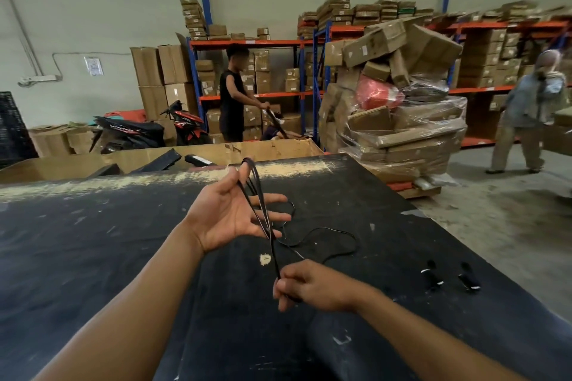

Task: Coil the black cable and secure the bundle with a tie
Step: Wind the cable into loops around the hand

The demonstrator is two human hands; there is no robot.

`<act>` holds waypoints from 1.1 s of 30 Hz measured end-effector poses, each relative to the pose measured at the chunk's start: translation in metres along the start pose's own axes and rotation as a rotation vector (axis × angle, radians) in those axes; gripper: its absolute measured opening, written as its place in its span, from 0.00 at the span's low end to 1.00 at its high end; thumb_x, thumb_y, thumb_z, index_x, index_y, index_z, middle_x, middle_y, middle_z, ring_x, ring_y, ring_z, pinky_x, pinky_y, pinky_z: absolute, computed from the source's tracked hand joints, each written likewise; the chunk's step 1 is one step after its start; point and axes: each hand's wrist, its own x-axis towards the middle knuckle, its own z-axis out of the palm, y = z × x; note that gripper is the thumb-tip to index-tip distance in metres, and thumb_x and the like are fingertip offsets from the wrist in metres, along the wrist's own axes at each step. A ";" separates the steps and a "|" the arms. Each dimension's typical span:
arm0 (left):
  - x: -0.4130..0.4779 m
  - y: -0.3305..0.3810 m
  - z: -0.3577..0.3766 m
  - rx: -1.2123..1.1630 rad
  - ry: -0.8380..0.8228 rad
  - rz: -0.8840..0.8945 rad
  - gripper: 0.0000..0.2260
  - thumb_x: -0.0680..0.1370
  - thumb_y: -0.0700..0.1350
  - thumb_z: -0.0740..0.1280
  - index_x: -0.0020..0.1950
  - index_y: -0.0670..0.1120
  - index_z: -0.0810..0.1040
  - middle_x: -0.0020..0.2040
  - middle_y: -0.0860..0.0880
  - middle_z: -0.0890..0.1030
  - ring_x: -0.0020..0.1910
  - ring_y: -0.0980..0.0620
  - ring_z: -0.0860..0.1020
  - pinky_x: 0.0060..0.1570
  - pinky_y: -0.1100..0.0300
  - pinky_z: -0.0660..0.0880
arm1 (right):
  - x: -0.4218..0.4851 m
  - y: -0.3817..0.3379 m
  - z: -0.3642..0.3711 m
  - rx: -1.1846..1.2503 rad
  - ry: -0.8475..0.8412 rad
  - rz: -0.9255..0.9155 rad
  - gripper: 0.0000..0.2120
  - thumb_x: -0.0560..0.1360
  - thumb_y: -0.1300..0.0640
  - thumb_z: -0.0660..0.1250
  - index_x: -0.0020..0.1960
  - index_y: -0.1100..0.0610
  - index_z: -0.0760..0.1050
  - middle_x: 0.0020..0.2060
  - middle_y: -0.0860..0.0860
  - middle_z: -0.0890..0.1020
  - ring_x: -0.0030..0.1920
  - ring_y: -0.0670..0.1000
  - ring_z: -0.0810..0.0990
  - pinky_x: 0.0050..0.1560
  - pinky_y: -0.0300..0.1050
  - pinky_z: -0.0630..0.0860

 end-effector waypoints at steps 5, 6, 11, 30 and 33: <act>-0.009 -0.007 0.013 0.008 -0.130 -0.088 0.19 0.80 0.63 0.49 0.71 0.70 0.63 0.76 0.31 0.58 0.69 0.23 0.62 0.57 0.25 0.69 | 0.021 0.006 -0.024 -0.356 0.048 0.065 0.08 0.78 0.53 0.65 0.49 0.55 0.81 0.48 0.51 0.84 0.50 0.49 0.81 0.54 0.46 0.75; -0.011 -0.008 0.015 0.014 -0.167 -0.120 0.19 0.80 0.63 0.49 0.72 0.70 0.61 0.76 0.31 0.56 0.70 0.23 0.60 0.59 0.25 0.66 | 0.025 0.006 -0.032 -0.416 0.067 0.067 0.08 0.77 0.52 0.66 0.50 0.54 0.81 0.48 0.51 0.83 0.49 0.49 0.80 0.51 0.45 0.74; -0.025 -0.023 0.023 0.082 -0.280 -0.293 0.19 0.80 0.63 0.49 0.72 0.72 0.58 0.78 0.34 0.56 0.73 0.26 0.55 0.61 0.27 0.63 | 0.042 -0.009 -0.073 -0.567 0.181 0.045 0.05 0.75 0.57 0.67 0.45 0.51 0.81 0.45 0.50 0.86 0.47 0.49 0.82 0.51 0.48 0.77; -0.006 -0.036 -0.013 0.189 0.083 -0.389 0.18 0.78 0.62 0.55 0.68 0.69 0.68 0.69 0.34 0.65 0.62 0.26 0.71 0.63 0.22 0.54 | 0.035 -0.101 -0.133 -0.833 0.498 -0.086 0.06 0.74 0.51 0.71 0.47 0.53 0.83 0.45 0.51 0.85 0.47 0.52 0.82 0.51 0.55 0.79; 0.003 -0.027 -0.017 0.153 0.145 -0.309 0.17 0.79 0.62 0.54 0.65 0.66 0.73 0.69 0.34 0.66 0.60 0.24 0.72 0.62 0.22 0.57 | 0.027 -0.109 -0.121 -0.830 0.524 -0.086 0.07 0.75 0.50 0.69 0.46 0.52 0.83 0.44 0.50 0.85 0.47 0.52 0.81 0.51 0.55 0.79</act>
